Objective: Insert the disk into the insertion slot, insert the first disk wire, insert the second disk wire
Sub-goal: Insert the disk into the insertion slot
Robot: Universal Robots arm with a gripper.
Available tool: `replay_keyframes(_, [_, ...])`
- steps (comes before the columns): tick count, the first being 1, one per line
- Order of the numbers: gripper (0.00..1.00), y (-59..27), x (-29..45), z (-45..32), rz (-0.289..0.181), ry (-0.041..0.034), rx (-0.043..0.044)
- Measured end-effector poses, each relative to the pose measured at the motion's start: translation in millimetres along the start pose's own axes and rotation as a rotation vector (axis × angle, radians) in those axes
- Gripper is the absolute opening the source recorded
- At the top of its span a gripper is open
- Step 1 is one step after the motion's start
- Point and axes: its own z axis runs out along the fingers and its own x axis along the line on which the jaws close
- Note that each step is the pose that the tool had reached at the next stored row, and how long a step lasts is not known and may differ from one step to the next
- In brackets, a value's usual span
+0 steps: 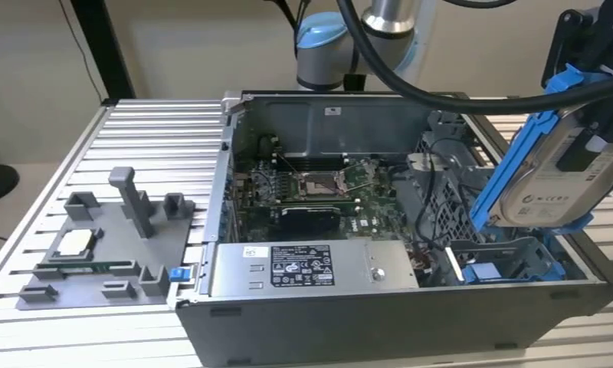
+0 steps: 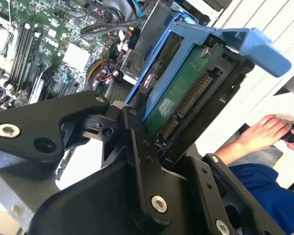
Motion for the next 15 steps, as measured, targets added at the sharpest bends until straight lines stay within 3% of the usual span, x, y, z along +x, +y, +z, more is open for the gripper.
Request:
replay_keyframes(8, [0.00, -0.6, 0.0, 13.0, 0.000, -0.0112, -0.0002])
replay_keyframes(15, [0.00, -7.0, -0.1, 22.5, -0.001, -0.0341, -0.0006])
